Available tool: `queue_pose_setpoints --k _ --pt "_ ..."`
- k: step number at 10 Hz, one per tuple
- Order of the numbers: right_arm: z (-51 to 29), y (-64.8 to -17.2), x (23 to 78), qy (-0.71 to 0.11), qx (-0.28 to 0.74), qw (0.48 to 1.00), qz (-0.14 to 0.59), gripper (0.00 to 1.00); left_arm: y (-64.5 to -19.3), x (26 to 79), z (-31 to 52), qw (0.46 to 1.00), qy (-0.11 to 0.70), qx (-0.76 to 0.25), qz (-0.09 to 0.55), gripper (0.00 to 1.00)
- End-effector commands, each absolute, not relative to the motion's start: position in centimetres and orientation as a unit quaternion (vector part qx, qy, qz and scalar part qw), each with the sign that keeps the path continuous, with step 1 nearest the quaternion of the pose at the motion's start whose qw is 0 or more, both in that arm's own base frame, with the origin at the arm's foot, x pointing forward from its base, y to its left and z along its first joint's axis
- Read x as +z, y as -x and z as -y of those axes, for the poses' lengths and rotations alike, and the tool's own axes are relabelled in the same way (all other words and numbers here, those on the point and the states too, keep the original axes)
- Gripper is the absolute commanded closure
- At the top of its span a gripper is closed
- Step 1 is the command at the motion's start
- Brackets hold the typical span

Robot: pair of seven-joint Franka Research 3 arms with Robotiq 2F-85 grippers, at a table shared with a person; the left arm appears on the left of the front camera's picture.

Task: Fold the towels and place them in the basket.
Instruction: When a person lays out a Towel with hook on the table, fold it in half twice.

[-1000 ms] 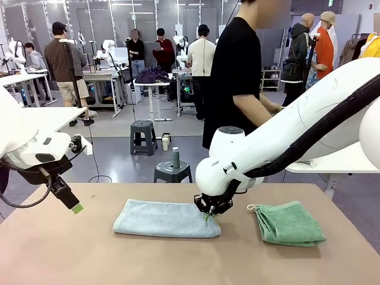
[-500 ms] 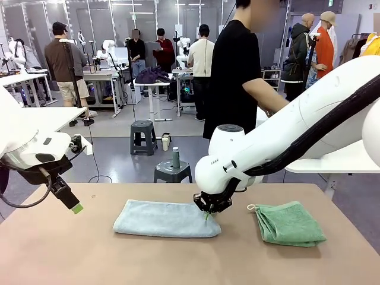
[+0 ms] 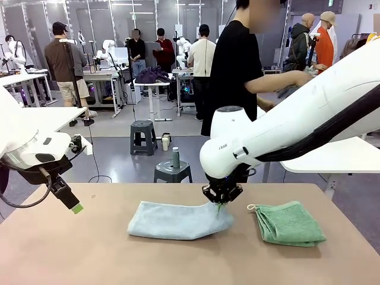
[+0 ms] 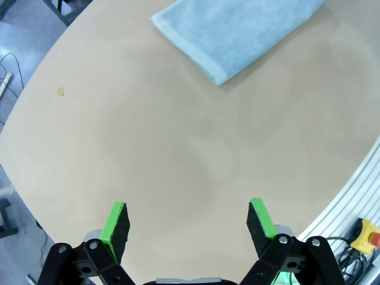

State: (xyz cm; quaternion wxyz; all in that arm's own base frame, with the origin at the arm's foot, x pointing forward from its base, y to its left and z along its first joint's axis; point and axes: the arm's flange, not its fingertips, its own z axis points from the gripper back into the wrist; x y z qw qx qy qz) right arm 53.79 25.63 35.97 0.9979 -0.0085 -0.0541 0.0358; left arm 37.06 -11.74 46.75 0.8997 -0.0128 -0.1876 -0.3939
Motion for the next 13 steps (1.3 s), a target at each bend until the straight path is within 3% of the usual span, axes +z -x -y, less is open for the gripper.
queue_pose_setpoints --k 1,5,8,13 --pt "-24.4 -53.9 38.5 0.058 0.039 0.995 0.077 1.0 -37.1 46.8 12.0 0.903 0.007 -0.388 0.184 0.0" --pt "-26.6 -53.7 43.0 0.06 0.079 0.989 0.109 1.0 -37.1 46.8 12.0 0.903 0.007 -0.388 0.184 0.0" --pt "-31.4 -53.2 43.5 0.033 0.105 0.989 0.1 1.0 -37.1 46.8 12.0 0.903 0.007 -0.388 0.184 0.0" --pt "-40.5 -52.6 38.9 -0.006 0.108 0.993 0.05 1.0 -37.1 46.8 12.0 0.903 0.007 -0.388 0.184 0.0"
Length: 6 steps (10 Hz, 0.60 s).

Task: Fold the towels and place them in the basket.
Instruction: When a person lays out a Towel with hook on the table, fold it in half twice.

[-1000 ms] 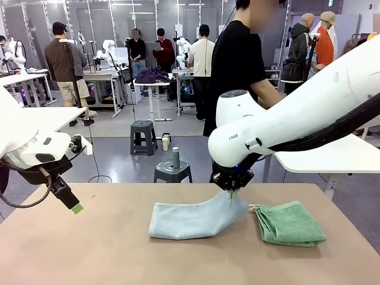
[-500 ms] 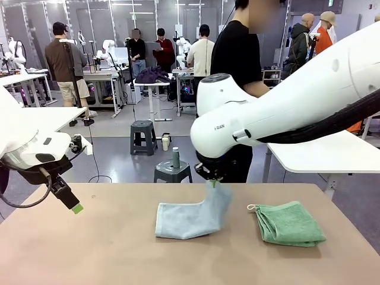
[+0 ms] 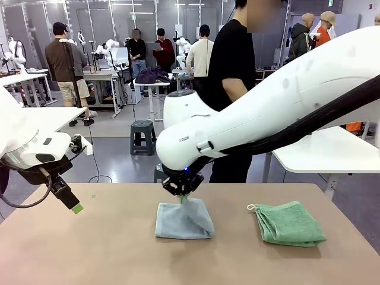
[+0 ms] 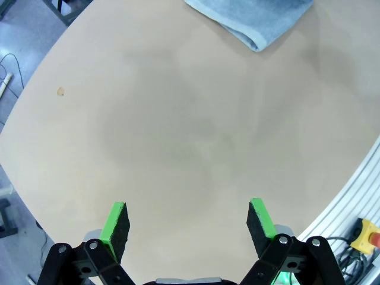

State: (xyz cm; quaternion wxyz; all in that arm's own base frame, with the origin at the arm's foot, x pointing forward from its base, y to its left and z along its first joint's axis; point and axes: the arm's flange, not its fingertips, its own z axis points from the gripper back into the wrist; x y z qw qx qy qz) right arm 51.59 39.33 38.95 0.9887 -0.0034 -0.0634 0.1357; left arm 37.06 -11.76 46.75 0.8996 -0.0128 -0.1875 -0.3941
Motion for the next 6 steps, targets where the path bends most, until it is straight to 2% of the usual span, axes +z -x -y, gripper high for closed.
queue_pose_setpoints --k 1,6 --pt "-41.5 -53.0 38.2 -0.014 0.091 0.994 0.051 1.0 -37.1 46.8 12.0 0.903 0.007 -0.388 0.184 0.0" --pt "-43.3 -53.6 35.7 -0.037 0.043 0.997 0.06 1.0 -37.1 46.8 12.0 0.903 0.007 -0.388 0.184 0.0"
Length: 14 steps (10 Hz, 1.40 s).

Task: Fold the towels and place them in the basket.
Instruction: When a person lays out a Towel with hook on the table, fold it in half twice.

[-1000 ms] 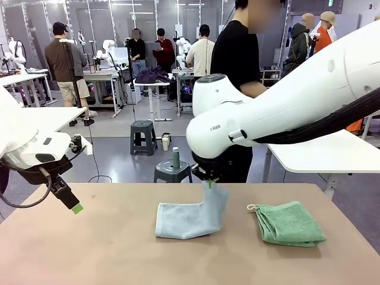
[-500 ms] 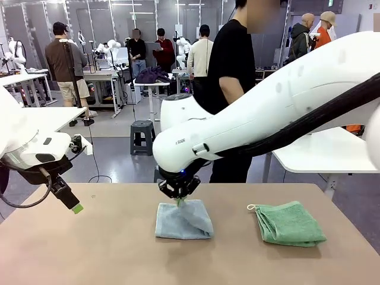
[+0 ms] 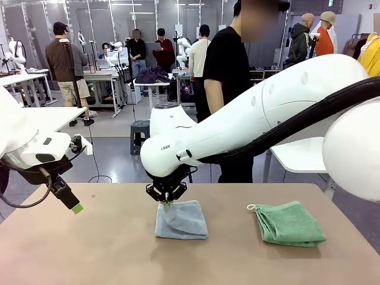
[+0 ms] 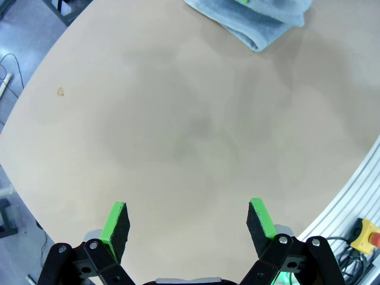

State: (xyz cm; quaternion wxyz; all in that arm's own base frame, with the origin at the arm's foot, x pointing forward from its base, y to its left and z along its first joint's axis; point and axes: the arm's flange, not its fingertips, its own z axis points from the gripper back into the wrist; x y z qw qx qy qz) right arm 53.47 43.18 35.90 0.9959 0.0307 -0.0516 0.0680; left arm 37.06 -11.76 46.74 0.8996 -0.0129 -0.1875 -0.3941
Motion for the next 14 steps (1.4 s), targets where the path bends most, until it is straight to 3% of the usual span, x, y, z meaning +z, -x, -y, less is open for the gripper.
queue_pose_setpoints --k 1,2,3,4,5,6,8,9,10,14 --pt "-43.3 -53.6 35.3 -0.038 0.045 0.996 0.06 1.0 -37.1 46.8 12.0 0.903 0.007 -0.388 0.184 0.0" --pt "-42.9 -53.9 35.6 -0.047 0.046 0.996 0.064 0.63 -37.1 46.8 12.0 0.903 0.007 -0.388 0.184 0.0" --pt "-42.6 -53.9 35.8 -0.048 0.047 0.995 0.069 0.51 -37.1 46.8 12.0 0.903 0.007 -0.388 0.184 0.0" --pt "-42.3 -53.9 36.1 -0.051 0.046 0.995 0.071 0.2 -37.1 46.8 12.0 0.903 0.007 -0.388 0.184 0.0" --pt "-42.1 -53.6 36.5 -0.055 0.043 0.995 0.074 0.08 -37.1 46.8 12.0 0.903 0.007 -0.388 0.184 0.0" --pt "-42.0 -53.5 36.8 -0.058 0.042 0.994 0.078 0.0 -37.1 46.8 12.0 0.903 0.007 -0.388 0.184 0.0" --pt "-41.5 -53.5 37.0 -0.061 0.039 0.994 0.079 0.0 -37.1 46.8 12.0 0.903 0.007 -0.388 0.184 0.0" --pt "-41.1 -53.4 37.3 -0.069 0.037 0.994 0.081 0.07 -37.1 46.8 12.0 0.903 0.007 -0.388 0.184 0.0" --pt "-40.8 -53.4 37.2 -0.073 0.036 0.993 0.082 0.0 -37.1 46.8 12.0 0.903 0.007 -0.388 0.184 0.0" --pt "-42.3 -54.4 37.4 -0.055 0.048 0.995 0.074 0.0 -37.1 46.8 12.0 0.903 0.007 -0.388 0.184 0.0"
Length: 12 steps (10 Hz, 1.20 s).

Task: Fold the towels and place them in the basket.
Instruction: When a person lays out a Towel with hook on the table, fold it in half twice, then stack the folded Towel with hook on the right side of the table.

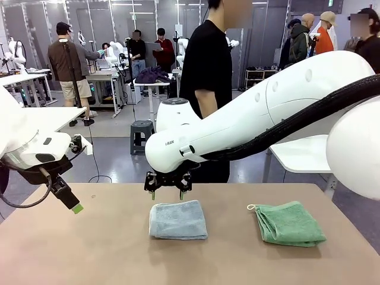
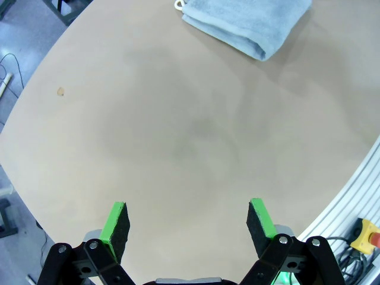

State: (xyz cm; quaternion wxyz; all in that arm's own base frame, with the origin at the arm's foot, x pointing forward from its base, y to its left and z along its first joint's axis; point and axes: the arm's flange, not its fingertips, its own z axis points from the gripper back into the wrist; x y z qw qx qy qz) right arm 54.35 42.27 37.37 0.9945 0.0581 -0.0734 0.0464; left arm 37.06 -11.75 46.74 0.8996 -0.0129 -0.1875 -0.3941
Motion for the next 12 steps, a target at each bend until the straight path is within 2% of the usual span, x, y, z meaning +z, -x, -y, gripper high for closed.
queue_pose_setpoints --k 1,11,12 --pt "-42.3 -54.4 37.4 -0.055 0.048 0.995 0.074 0.0 -37.1 46.8 12.0 0.903 0.007 -0.388 0.184 0.0" --pt "-42.3 -54.3 37.4 -0.058 0.046 0.995 0.073 0.0 -37.1 46.8 12.0 0.903 0.007 -0.388 0.184 0.0" --pt "-41.3 -52.5 40.8 -0.087 0.066 0.991 0.084 0.0 -37.1 46.8 12.0 0.903 0.007 -0.388 0.184 0.0"
